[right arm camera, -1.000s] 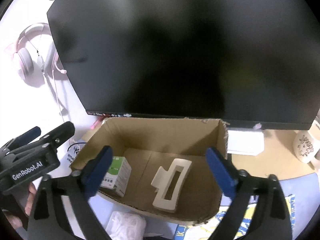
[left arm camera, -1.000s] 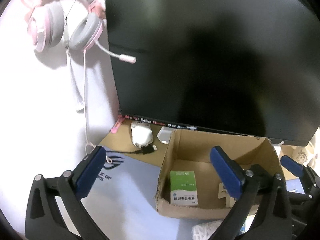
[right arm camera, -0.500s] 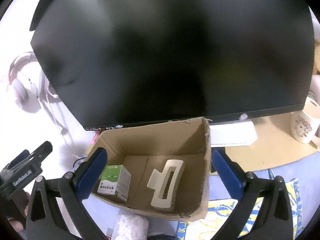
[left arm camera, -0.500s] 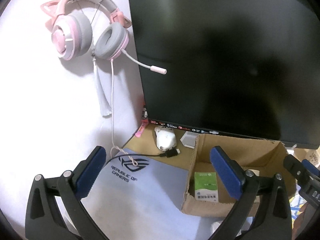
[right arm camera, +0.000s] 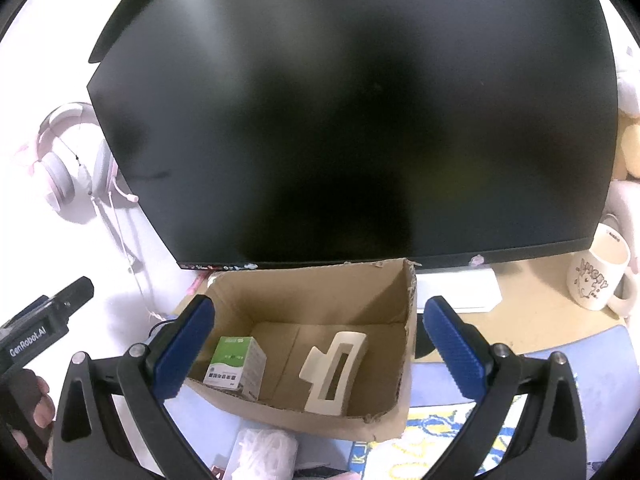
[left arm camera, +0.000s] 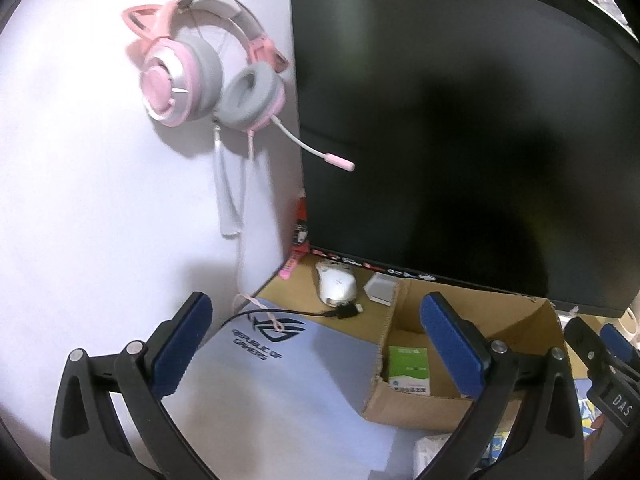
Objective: Organize objects
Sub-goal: 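Withdraw both tools from the box toward the remaining items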
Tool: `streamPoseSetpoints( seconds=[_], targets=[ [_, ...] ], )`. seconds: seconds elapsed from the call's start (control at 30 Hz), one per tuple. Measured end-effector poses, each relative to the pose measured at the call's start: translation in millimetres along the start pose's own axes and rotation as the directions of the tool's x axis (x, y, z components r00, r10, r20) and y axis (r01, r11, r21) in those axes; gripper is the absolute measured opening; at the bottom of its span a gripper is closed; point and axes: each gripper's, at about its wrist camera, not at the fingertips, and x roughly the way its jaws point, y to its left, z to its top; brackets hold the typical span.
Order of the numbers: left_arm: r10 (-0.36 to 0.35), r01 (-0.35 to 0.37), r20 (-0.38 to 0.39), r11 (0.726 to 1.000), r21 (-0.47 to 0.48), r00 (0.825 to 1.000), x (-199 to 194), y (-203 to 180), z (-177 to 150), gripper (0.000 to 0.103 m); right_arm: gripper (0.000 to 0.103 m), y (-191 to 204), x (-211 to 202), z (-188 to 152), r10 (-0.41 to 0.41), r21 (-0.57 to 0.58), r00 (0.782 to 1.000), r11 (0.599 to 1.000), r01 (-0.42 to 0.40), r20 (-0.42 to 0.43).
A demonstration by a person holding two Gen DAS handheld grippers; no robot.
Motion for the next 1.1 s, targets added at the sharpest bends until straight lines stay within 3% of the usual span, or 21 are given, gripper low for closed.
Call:
streamPoseSetpoints(
  seconds=[0.37,0.6,0.77,1.1],
  targets=[
    [0.061,-0.061,0.004,0.998,-0.007,0.998,-12,14,0,0.103,0.103,4,-19,0,-0.018,-0.01,1.0,1.0,0.018,0.02],
    [0.054,-0.053,0.02,0.999,-0.011,0.998,-26,21,-1,0.103,0.103,3,-27,-2,-0.015,-0.023,1.0,1.0,0.015,-0.012],
    [-0.013,0.013,0.029,1.0,-0.002,0.999,-41,19,-2,0.103,0.103,11,-39,-5,-0.055,-0.084,0.998,0.995,0.055,0.006],
    [-0.004,-0.003,0.09,0.998,0.07,0.996,-74,8,-9,0.103,0.103,4,-49,-11,-0.045,-0.039,0.999,0.998,0.044,-0.023]
  ],
)
